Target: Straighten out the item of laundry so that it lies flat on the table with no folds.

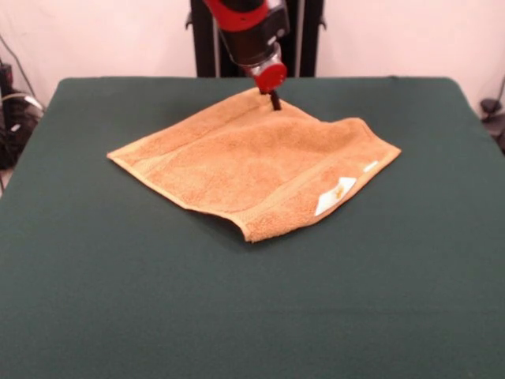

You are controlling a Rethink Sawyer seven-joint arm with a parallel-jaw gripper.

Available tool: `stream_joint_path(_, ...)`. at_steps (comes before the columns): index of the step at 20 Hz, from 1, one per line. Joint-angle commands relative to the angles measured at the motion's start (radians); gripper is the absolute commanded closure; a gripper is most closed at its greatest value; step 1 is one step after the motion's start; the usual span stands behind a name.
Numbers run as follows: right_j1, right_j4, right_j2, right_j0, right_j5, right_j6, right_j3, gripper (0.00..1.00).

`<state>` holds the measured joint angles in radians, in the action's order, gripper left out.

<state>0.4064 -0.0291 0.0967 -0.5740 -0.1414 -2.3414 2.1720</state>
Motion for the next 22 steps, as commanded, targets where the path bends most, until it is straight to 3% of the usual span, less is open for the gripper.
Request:
stream_joint_path(1,-0.147,-0.002,0.119,0.033,0.162,-0.116,-0.106,0.0)
stream_joint_path(2,-0.148,0.008,0.116,0.034,0.174,-0.115,-0.109,1.0)
stream_joint_path(11,-0.114,0.003,0.062,0.071,0.086,-0.09,-0.135,1.0)
stream_joint_path(22,0.042,0.075,0.007,0.021,-0.124,0.015,-0.1,1.0)
